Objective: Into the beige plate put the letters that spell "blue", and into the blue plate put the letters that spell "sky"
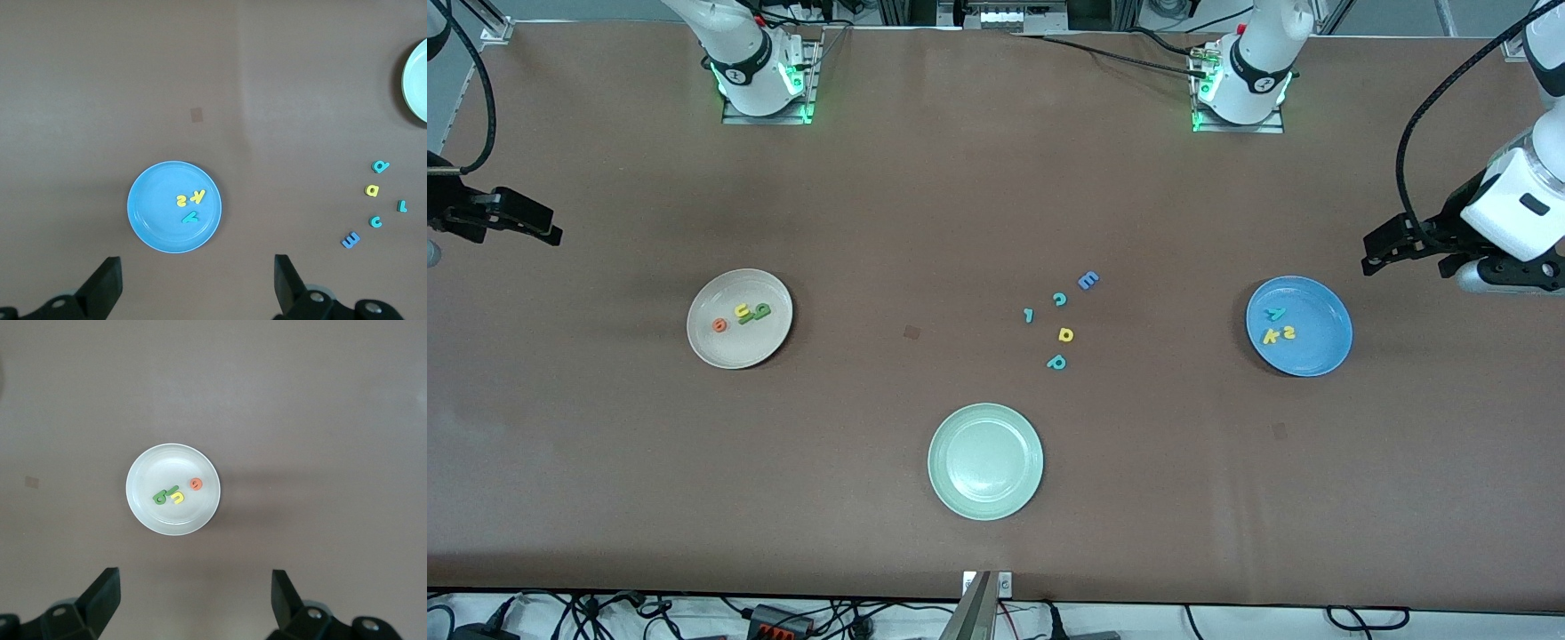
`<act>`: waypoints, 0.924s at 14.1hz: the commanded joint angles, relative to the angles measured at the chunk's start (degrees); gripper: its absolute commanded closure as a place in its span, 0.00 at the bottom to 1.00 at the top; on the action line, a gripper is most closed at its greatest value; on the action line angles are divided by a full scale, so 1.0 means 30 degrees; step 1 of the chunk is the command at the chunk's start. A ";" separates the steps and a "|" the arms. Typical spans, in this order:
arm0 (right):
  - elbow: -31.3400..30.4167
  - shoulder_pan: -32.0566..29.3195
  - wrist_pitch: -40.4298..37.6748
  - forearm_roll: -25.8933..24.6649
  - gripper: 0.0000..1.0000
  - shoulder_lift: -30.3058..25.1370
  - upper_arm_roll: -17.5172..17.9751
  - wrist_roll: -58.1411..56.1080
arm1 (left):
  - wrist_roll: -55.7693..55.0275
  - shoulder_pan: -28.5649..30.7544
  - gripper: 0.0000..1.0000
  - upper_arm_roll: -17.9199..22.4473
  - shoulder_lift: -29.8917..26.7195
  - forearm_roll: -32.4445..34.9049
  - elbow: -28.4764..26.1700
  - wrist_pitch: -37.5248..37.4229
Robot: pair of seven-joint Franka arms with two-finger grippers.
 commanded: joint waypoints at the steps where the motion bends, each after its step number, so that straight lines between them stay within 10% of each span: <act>1: -0.0553 -0.0057 0.0358 -0.0261 0.00 -0.0555 0.0159 -0.0213 | 0.0488 0.0046 0.00 0.0069 0.0266 -0.0134 0.0573 -0.0174; 13: -0.0553 0.0442 0.0769 -0.0261 0.00 -0.0437 0.0188 -0.0036 | 0.0517 0.0046 0.00 0.0069 0.0295 -0.0134 0.0573 -0.0174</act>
